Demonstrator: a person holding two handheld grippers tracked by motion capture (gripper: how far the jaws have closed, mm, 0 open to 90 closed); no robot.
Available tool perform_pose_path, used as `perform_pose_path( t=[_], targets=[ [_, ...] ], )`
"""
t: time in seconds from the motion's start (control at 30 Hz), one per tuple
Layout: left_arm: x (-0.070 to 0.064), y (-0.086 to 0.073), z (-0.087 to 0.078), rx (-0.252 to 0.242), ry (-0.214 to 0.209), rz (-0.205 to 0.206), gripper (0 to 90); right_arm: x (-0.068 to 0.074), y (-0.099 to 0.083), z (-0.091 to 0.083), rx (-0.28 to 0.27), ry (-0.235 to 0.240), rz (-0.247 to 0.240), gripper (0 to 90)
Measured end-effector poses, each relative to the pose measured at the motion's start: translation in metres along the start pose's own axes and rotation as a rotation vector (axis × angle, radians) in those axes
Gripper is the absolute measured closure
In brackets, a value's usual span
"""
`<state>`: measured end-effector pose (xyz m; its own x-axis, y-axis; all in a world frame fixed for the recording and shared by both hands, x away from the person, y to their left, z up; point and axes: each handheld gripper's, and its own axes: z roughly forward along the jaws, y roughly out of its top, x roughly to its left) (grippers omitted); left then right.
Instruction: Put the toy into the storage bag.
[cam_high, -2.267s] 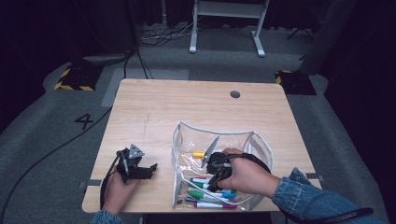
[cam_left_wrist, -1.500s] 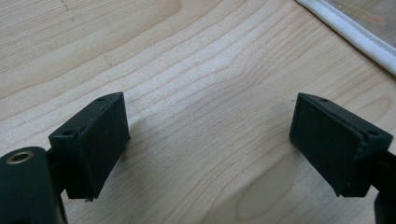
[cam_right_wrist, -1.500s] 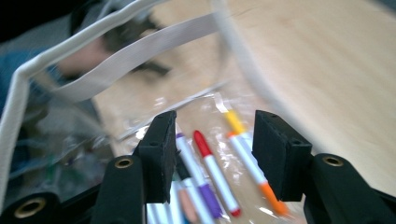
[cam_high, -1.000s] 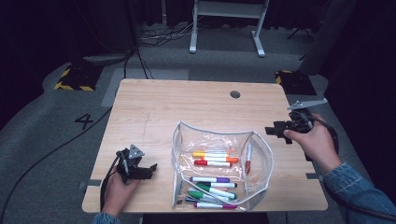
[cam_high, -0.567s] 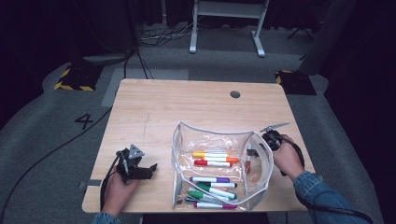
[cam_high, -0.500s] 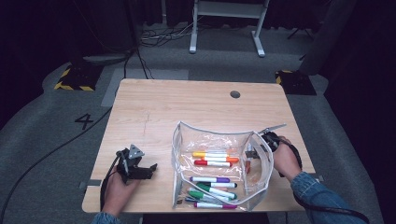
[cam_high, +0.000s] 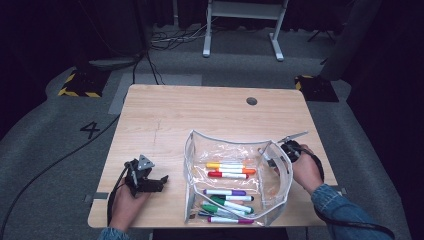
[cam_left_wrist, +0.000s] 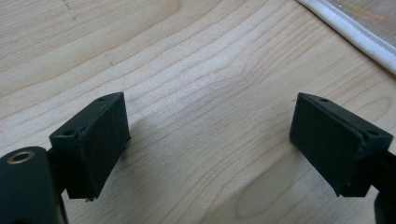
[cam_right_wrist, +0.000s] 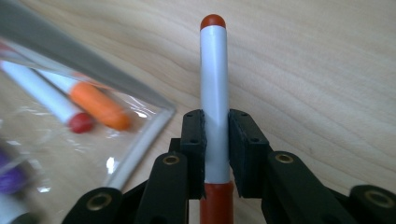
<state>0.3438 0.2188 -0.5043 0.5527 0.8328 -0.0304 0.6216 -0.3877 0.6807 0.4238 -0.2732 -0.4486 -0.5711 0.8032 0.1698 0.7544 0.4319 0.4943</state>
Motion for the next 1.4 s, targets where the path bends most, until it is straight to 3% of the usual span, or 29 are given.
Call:
perform_pose_path(
  t=[0.23,0.37,0.43,0.57,0.73,0.9,1.0,1.1,1.27,1.4],
  targets=[
    [0.000,0.000,0.000,0.000,0.000,0.000,12.1,0.011,0.016,-0.072,-0.095,0.075,-0.047,76.7],
    [0.000,0.000,0.000,0.000,0.000,0.000,12.1,0.026,0.025,-0.115,-0.151,0.109,-0.109,76.6],
    [0.000,0.000,0.000,0.000,0.000,0.000,12.1,0.039,0.032,-0.137,-0.172,0.103,-0.159,76.7],
    [0.000,0.000,0.000,0.000,0.000,0.000,12.1,0.061,0.041,-0.165,-0.203,0.118,-0.235,76.6],
    [0.000,0.000,0.000,0.000,0.000,0.000,12.1,0.097,0.049,-0.182,-0.182,0.169,-0.352,76.6],
    [0.000,0.000,0.000,0.000,0.000,-0.001,12.1,0.136,0.056,-0.177,-0.132,0.244,-0.453,76.6],
    [0.000,0.000,0.000,0.000,0.000,-0.001,12.1,0.163,0.058,-0.159,-0.067,0.303,-0.514,76.6],
    [0.000,0.000,0.000,0.000,0.000,-0.001,12.1,0.183,0.059,-0.138,-0.003,0.326,-0.572,76.6],
    [0.000,0.000,0.000,0.000,0.001,-0.001,12.1,0.209,0.060,-0.101,0.110,0.323,-0.646,76.6],
    [0.000,0.000,0.000,0.000,0.000,-0.001,12.1,0.220,0.056,-0.077,0.187,0.318,-0.671,76.6]
  ],
)
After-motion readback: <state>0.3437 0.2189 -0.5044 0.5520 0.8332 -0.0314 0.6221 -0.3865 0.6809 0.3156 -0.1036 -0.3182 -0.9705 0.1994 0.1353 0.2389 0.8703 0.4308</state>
